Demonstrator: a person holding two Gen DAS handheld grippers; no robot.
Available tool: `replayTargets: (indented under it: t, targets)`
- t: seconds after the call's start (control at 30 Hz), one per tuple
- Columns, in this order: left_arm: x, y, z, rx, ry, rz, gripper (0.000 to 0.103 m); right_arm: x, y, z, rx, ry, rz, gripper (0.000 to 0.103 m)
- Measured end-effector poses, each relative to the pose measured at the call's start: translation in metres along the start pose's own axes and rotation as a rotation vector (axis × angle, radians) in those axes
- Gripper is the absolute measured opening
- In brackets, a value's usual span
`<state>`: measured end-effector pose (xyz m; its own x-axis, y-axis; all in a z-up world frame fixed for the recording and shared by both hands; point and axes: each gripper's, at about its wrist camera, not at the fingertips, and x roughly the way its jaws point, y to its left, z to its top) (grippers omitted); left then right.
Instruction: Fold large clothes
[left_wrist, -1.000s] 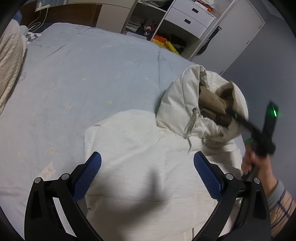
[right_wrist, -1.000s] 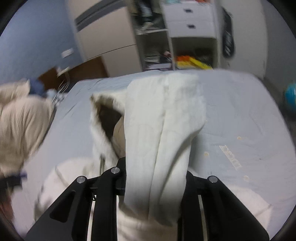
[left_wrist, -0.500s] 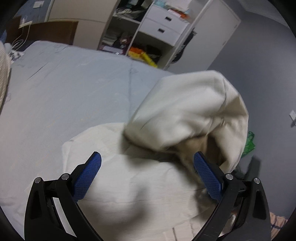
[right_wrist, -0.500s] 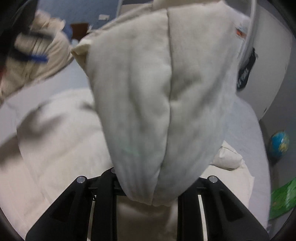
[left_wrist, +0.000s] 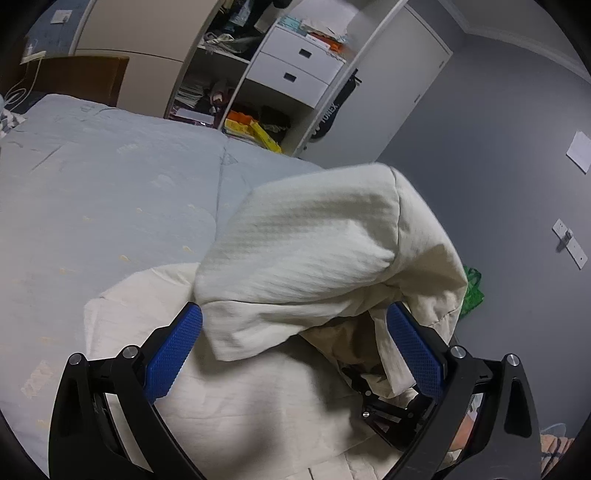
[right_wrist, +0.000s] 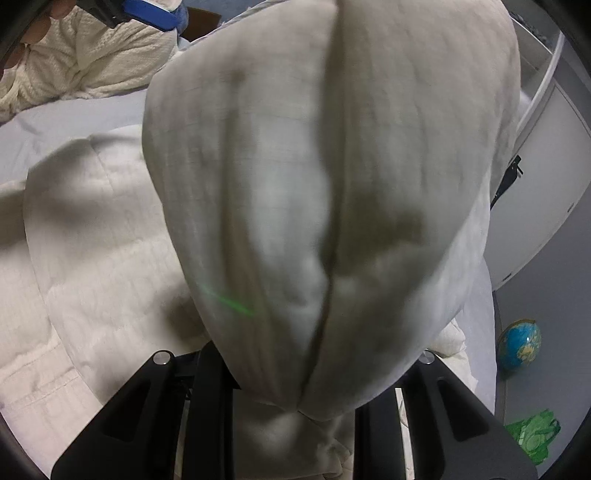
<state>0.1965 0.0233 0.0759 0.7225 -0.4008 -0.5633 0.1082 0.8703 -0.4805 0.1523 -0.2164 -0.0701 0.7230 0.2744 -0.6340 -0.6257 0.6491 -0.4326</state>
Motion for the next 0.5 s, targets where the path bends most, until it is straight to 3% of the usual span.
replayTargets:
  t: [0.13,0.23,0.33,0.43,0.47,0.5]
  targets:
    - [0.012,-0.007,0.001,0.019,-0.011,0.003,0.096,-0.001,0.001,-0.003,-0.030,0.001,-0.008,0.019]
    - [0.023,-0.020,0.008,0.106,-0.046,0.026,0.096,-0.002,0.015,-0.005,-0.046,0.002,-0.012,0.019]
    - [0.040,-0.029,0.008,0.180,0.002,0.041,0.086,-0.001,0.013,-0.005,-0.046,0.005,-0.009,0.019]
    - [0.052,-0.033,0.002,0.235,0.046,0.072,0.056,-0.001,0.013,-0.004,-0.035,0.008,-0.005,0.019]
    - [0.055,-0.033,0.001,0.244,0.063,0.097,0.036,0.001,0.015,-0.004,-0.038,0.010,-0.006,0.019]
    - [0.056,-0.030,0.002,0.241,0.077,0.099,0.024,0.001,0.015,-0.003,-0.039,0.011,-0.007,0.019]
